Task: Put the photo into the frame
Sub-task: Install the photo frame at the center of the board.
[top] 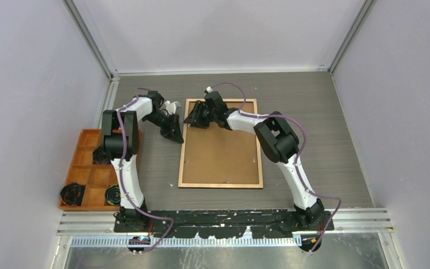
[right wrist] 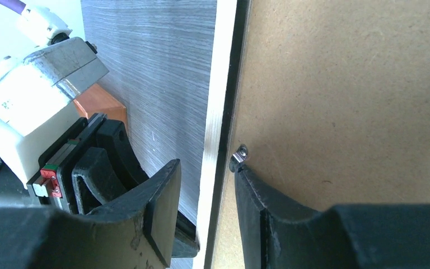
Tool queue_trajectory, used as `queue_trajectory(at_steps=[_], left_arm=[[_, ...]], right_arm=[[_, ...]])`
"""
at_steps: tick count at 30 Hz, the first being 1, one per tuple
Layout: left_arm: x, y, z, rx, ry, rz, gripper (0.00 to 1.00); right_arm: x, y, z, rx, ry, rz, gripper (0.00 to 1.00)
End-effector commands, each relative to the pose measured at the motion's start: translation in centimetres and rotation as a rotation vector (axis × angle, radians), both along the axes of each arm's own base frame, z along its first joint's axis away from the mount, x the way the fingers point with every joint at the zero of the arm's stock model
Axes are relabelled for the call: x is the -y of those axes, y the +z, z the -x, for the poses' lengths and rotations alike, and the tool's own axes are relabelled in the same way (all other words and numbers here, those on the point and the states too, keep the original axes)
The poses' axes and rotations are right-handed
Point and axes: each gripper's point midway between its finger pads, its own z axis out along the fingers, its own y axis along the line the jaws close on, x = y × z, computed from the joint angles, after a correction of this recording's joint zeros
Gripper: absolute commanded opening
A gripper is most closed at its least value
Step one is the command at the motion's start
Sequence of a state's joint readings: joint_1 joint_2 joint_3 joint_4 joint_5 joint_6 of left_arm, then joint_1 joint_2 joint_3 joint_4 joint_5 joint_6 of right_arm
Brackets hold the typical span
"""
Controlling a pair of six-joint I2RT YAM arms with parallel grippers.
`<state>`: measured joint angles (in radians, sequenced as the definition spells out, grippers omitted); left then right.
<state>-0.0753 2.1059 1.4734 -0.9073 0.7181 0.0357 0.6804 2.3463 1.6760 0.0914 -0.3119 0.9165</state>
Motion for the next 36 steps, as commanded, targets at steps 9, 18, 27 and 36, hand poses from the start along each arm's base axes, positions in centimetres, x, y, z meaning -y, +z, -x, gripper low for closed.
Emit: queue_trajectory(at_steps=[9, 18, 27, 36], left_arm=[[0.7, -0.7, -1.0, 0.082, -0.04, -0.001, 0.11], [0.8, -0.8, -0.9, 0.081, -0.043, -0.001, 0.1], [0.8, -0.7, -1.0, 0.083, -0.044, -0.002, 0.1], [-0.6, 1.3, -0.6, 0.117, -0.095, -0.027, 0.14]], right_arm=[[-0.8, -0.4, -0.7, -0.002, -0.012, -0.01, 0.44], [-1.4, -0.1, -0.8, -0.014, -0.016, -0.044, 0.43], [-1.4, 1.1, -0.7, -0.002, -0.016, -0.059, 0.43], [3.1, 9.3, -1.1, 0.064, -0.082, -0.189, 0.72]])
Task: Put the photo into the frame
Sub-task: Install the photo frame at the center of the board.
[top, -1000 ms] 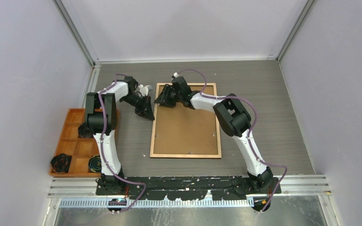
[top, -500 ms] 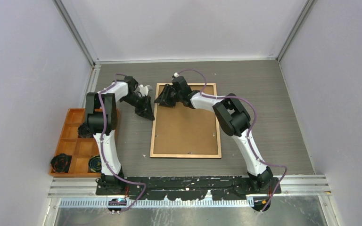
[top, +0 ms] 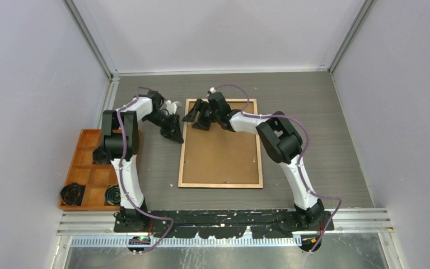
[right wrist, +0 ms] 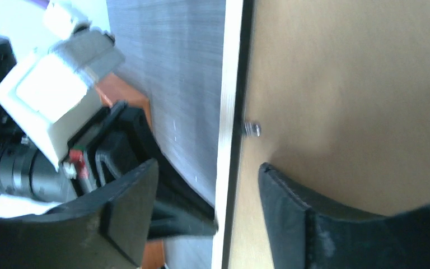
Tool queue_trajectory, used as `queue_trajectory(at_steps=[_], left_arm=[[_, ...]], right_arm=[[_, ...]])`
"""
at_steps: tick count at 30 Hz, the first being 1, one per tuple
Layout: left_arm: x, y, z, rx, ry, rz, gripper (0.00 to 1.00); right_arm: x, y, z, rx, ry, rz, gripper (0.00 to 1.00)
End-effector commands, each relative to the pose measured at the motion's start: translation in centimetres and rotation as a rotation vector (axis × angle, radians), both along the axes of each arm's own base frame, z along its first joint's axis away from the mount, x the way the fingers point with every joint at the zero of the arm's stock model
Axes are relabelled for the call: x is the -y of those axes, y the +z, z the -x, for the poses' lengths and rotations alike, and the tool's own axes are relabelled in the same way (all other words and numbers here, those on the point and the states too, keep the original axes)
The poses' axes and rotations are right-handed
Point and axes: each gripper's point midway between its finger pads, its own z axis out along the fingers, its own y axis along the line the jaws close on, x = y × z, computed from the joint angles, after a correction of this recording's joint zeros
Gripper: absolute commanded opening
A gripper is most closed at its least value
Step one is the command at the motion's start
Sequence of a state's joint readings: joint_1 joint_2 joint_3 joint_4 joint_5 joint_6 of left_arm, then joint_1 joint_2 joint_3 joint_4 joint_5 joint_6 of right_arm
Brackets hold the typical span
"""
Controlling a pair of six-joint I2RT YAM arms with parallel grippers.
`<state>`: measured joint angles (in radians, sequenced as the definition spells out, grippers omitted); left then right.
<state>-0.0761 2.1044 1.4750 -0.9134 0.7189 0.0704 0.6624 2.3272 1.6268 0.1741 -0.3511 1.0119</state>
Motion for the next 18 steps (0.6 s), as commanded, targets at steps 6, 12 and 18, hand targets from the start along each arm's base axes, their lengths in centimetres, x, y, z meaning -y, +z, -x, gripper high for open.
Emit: queue_trajectory(at_steps=[6, 12, 18], left_arm=[[-1.7, 3.0, 0.6, 0.154, -0.143, -0.06, 0.25], [-2.5, 2.3, 2.7, 0.205, -0.232, -0.137, 0.27], [-2.0, -0.4, 5.2, 0.279, -0.402, -0.297, 0.27]], right_arm=[[15.8, 10.9, -1.2, 0.133, -0.277, 0.054, 0.94], [30.2, 7.8, -0.1, 0.048, -0.563, 0.293, 1.0], [35.4, 2.8, 0.5, -0.066, -0.656, 0.363, 1.0]])
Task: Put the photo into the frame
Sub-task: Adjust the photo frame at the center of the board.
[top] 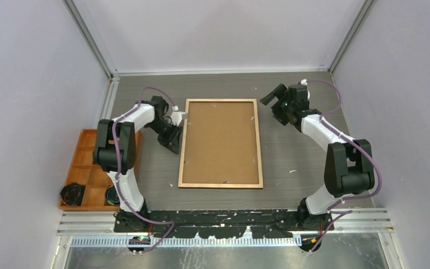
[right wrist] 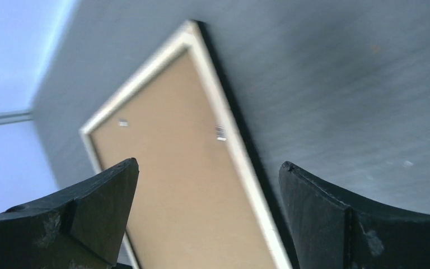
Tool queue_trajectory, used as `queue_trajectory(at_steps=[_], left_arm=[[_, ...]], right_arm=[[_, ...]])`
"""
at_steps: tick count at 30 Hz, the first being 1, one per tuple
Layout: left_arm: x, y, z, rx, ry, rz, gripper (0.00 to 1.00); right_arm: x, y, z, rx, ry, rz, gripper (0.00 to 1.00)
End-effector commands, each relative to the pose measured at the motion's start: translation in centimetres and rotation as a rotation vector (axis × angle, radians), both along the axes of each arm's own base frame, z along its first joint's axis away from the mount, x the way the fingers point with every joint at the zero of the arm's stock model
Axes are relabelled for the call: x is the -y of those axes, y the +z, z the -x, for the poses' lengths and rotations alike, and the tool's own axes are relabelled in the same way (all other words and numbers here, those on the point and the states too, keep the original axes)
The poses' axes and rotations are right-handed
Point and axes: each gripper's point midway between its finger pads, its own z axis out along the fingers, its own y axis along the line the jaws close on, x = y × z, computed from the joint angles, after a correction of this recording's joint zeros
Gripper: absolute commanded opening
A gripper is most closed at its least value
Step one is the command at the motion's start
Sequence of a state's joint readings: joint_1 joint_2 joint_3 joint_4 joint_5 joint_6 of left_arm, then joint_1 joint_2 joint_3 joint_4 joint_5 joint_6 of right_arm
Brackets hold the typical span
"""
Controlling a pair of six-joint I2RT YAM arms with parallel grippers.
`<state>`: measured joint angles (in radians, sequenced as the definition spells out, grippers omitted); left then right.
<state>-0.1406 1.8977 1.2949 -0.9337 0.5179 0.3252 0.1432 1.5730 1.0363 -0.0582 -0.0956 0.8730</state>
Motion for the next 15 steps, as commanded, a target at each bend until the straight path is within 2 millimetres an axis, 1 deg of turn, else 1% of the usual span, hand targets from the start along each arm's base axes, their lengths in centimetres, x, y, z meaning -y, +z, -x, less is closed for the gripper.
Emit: queue_trajectory(at_steps=[1, 4, 6, 8, 11, 15], left_arm=[[0.3, -1.1, 0.9, 0.113, -0.159, -0.124, 0.27], [1.2, -1.5, 1.9, 0.128, -0.218, -0.151, 0.26], [2.0, -1.7, 2.5, 0.13, -0.255, -0.157, 0.27], [3.2, -1.8, 3.1, 0.13, -0.294, -0.156, 0.27], [5.7, -1.9, 4.1, 0.135, -0.366, -0.158, 0.27], [9.9, -1.7, 6.1, 0.11, -0.467, -0.13, 0.27]], right_arm=[[1.4, -6.2, 1.7, -0.168, -0.009, 0.048, 1.0], [0.5, -7.8, 1.1, -0.203, 0.015, -0.003, 1.0], [-0.7, -8.3, 0.3, -0.206, 0.035, -0.061, 0.99], [-1.9, -8.8, -0.9, -0.213, 0.048, -0.096, 0.96], [-4.9, -8.6, -2.6, -0.209, 0.091, -0.099, 0.95], [-9.7, -8.0, -4.4, -0.203, 0.176, -0.102, 0.95]])
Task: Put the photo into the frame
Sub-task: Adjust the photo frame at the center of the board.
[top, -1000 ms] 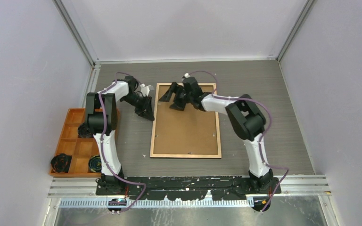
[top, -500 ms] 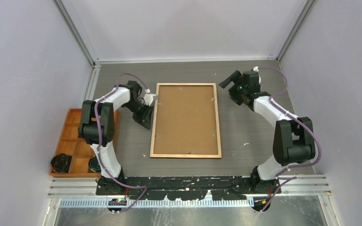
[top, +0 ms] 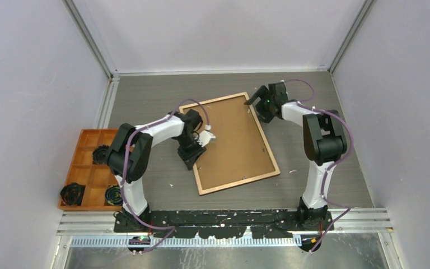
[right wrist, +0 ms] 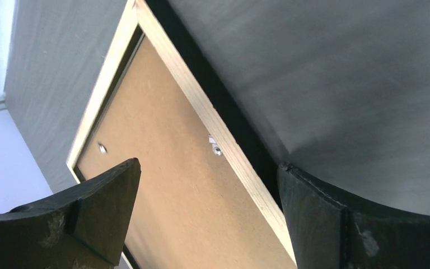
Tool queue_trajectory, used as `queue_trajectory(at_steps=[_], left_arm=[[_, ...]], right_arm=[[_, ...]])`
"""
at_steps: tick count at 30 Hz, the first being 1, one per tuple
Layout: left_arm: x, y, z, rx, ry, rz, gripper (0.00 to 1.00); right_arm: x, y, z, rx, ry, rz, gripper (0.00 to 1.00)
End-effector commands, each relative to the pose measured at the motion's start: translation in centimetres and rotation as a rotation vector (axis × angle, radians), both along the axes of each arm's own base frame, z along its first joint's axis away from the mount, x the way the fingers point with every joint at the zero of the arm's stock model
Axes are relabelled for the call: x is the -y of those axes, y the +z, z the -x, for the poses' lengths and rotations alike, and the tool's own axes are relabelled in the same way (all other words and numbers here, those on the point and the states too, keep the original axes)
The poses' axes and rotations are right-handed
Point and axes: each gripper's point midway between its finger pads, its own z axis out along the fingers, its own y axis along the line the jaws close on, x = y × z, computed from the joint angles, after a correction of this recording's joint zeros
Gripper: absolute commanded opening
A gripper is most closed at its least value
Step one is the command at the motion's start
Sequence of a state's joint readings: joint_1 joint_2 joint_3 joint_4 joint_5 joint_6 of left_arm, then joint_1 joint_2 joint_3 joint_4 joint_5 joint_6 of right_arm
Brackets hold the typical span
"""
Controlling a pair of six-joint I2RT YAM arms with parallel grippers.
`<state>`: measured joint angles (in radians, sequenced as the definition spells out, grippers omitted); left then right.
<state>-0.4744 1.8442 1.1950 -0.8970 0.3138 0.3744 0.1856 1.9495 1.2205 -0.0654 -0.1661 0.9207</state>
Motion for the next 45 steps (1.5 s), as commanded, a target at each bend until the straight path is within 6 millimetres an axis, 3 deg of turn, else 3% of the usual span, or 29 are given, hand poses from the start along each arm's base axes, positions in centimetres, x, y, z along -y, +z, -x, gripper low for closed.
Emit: queue_trajectory(at_steps=[1, 5, 7, 10, 13, 16, 18, 20, 23, 24, 28, 30, 32, 37, 41, 45], left_arm=[[6.1, 0.2, 1.2, 0.01, -0.133, 0.067, 0.27], [10.7, 1.1, 4.2, -0.045, -0.258, 0.116, 0.29], [12.1, 1.9, 5.5, -0.082, -0.297, 0.146, 0.31], [12.9, 3.5, 6.8, -0.138, -0.324, 0.199, 0.41], [12.0, 4.7, 7.1, -0.158, -0.344, 0.206, 0.55], [10.4, 7.3, 6.5, -0.173, -0.325, 0.26, 0.67], [8.9, 9.4, 5.1, -0.158, -0.297, 0.295, 0.68], [7.1, 11.5, 2.4, -0.107, -0.231, 0.331, 0.68], [3.5, 12.8, -4.3, 0.035, -0.053, 0.318, 0.67], [1.4, 13.3, -7.7, 0.096, 0.046, 0.305, 0.66], [-5.7, 11.4, -17.1, 0.208, 0.367, 0.192, 0.59], [-8.6, 10.1, -20.2, 0.239, 0.483, 0.15, 0.56], [-10.2, 8.3, -21.8, 0.246, 0.544, 0.115, 0.53], [-9.7, 4.3, -21.2, 0.157, 0.556, 0.109, 0.51], [-8.5, 1.9, -19.3, 0.085, 0.52, 0.113, 0.47], [-6.8, 0.9, -16.5, 0.037, 0.44, 0.121, 0.43]], right_arm=[[-7.3, 1.8, -1.5, 0.022, 0.13, -0.076, 0.95], [-13.0, 2.7, -1.8, 0.031, 0.294, -0.084, 0.96], [-13.4, 3.5, -2.1, 0.038, 0.332, -0.045, 0.97], [-10.6, 5.7, -3.5, 0.082, 0.294, 0.04, 1.0], [-6.1, 9.1, -4.5, 0.125, 0.21, 0.086, 1.0], [-1.4, 11.0, -3.7, 0.142, 0.103, 0.122, 1.0], [1.2, 11.9, -1.9, 0.14, 0.041, 0.167, 1.0], [3.3, 11.9, 0.7, 0.121, -0.018, 0.212, 1.0], [5.9, 11.5, 5.4, 0.09, -0.101, 0.264, 1.0], [6.5, 10.9, 7.2, 0.074, -0.122, 0.275, 1.0], [8.0, 9.3, 13.4, 0.028, -0.174, 0.262, 1.0], [8.3, 8.8, 16.3, 0.013, -0.178, 0.243, 1.0], [8.1, 7.5, 18.2, -0.011, -0.178, 0.207, 1.0], [7.8, 5.1, 20.8, -0.062, -0.184, 0.16, 1.0], [6.7, 2.8, 20.8, -0.074, -0.174, 0.096, 1.0], [6.5, 1.7, 19.4, -0.067, -0.185, 0.085, 1.0]])
